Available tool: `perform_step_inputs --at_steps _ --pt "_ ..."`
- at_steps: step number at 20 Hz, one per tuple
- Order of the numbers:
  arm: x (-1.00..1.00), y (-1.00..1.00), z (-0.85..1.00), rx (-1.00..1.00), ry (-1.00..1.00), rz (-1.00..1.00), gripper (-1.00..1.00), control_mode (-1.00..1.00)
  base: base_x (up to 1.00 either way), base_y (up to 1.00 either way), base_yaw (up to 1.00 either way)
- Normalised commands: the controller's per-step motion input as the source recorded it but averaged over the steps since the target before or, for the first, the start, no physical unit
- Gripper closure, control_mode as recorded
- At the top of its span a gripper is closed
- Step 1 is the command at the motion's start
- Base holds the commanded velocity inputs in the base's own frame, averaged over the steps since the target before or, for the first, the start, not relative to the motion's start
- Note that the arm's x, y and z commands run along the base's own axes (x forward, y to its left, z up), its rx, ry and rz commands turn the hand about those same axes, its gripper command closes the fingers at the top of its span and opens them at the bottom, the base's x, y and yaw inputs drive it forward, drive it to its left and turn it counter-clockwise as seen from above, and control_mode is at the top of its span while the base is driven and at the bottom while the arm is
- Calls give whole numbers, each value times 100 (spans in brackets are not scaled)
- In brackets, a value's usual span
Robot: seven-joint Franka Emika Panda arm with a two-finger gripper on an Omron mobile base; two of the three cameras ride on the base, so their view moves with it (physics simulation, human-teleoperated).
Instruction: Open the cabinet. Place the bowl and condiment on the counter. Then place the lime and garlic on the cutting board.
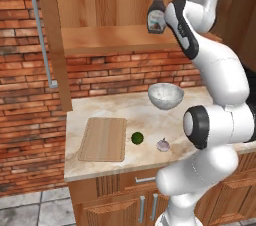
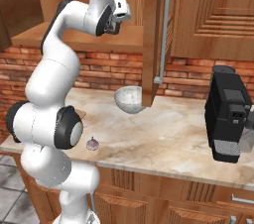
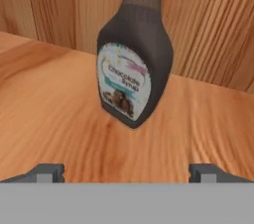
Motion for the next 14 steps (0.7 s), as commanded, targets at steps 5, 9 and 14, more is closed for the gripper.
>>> perform_step_inputs --at_steps 5,9,14 --pt "43 0 7 0 0 3 -100 -100 0 0 0" --pt "35 0 0 0 0 11 -100 -100 0 0 0" --pt "32 0 -1 1 -2 12 -100 -100 0 0 0"
